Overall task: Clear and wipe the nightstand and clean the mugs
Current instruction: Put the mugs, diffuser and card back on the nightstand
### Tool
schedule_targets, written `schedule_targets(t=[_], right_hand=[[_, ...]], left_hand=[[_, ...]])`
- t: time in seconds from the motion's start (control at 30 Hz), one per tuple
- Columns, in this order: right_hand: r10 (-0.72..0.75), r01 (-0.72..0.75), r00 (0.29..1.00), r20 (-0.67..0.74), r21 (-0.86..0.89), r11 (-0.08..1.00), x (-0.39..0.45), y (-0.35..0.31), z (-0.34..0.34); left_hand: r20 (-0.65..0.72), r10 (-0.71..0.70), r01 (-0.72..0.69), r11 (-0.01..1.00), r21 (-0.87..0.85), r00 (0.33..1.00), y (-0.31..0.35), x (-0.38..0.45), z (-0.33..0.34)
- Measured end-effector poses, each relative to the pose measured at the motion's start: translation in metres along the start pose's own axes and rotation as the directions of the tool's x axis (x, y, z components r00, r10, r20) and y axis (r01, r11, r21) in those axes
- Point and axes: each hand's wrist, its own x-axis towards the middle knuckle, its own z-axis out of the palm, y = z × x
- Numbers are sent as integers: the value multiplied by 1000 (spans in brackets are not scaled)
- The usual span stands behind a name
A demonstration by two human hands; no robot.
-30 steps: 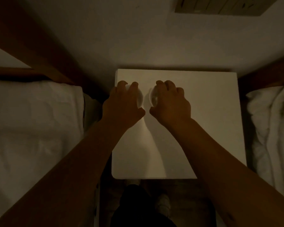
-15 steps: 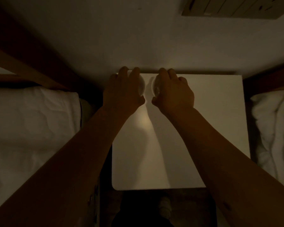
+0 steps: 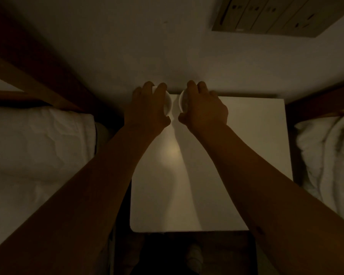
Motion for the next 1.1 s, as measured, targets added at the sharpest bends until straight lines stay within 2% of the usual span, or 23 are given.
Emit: schedule_targets(t=[0.17, 0.3, 0.43, 0.6, 0.7, 0.9, 0.97, 1.03, 1.1], right_hand=[[-18, 20, 999, 36, -44, 999, -7, 0, -1], [-23, 27, 994, 107, -36, 999, -19, 4, -5], [-76, 80, 995, 68, -57, 995, -42, 2, -14], [-261, 260, 965, -23, -53, 964, -88, -31, -21], [-374, 373, 927, -5, -66, 926, -123, -59, -16], [-600, 604, 785, 156, 23, 797, -213, -144, 2], [-684, 698, 693, 225, 27, 716, -251, -184, 14], [-712, 732, 657, 249, 19, 682, -270, -200, 21], [-776, 809, 558, 294, 14, 588, -300, -232, 35]], left_hand=[[33, -14, 12, 999, 52, 999, 0, -8, -3], [-88, -46, 54, 994, 92, 995, -3, -32, -11], [-119, -103, 111, 992, 65, 988, -13, -69, -16], [-159, -239, 238, 971, -21, 958, -38, -129, -31], [-141, -327, 320, 945, -67, 935, -55, -173, -39], [-156, -547, 533, 837, -126, 822, -100, -309, -46], [-158, -651, 633, 759, -155, 742, -121, -364, -47], [-153, -680, 661, 733, -159, 717, -127, -390, -45], [-147, -750, 727, 661, -187, 644, -140, -436, -45]])
